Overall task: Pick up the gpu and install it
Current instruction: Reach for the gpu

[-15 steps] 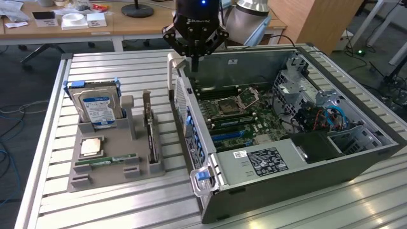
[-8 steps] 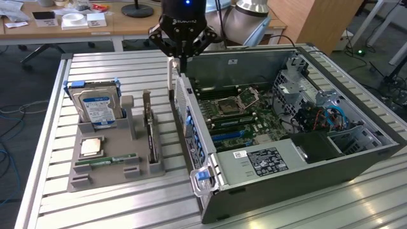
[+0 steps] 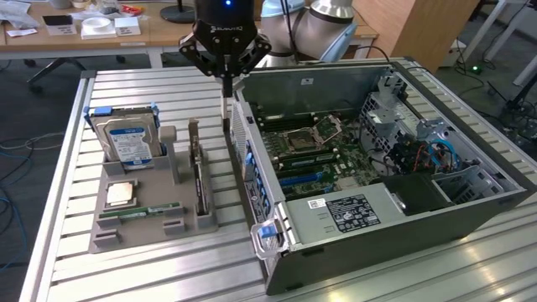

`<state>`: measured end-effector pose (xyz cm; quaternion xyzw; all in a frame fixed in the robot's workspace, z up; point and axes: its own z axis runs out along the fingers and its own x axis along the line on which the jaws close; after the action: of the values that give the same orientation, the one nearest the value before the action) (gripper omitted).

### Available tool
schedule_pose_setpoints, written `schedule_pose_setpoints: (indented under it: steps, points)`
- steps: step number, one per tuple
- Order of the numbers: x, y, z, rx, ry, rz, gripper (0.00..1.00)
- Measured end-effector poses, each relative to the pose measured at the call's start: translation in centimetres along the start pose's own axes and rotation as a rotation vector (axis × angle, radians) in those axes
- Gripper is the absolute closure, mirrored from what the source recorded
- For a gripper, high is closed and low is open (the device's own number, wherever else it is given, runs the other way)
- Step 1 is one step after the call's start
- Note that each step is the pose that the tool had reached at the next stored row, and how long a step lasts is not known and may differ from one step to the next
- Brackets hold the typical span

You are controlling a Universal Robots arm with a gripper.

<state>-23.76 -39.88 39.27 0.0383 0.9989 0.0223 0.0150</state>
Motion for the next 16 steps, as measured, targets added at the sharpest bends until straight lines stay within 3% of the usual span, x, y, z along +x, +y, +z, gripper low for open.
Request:
schedule_pose_setpoints:
  steps: [16]
  points:
    - [3.7,-0.28,-0.06,0.0002,-0.0001,0.002,0.89]
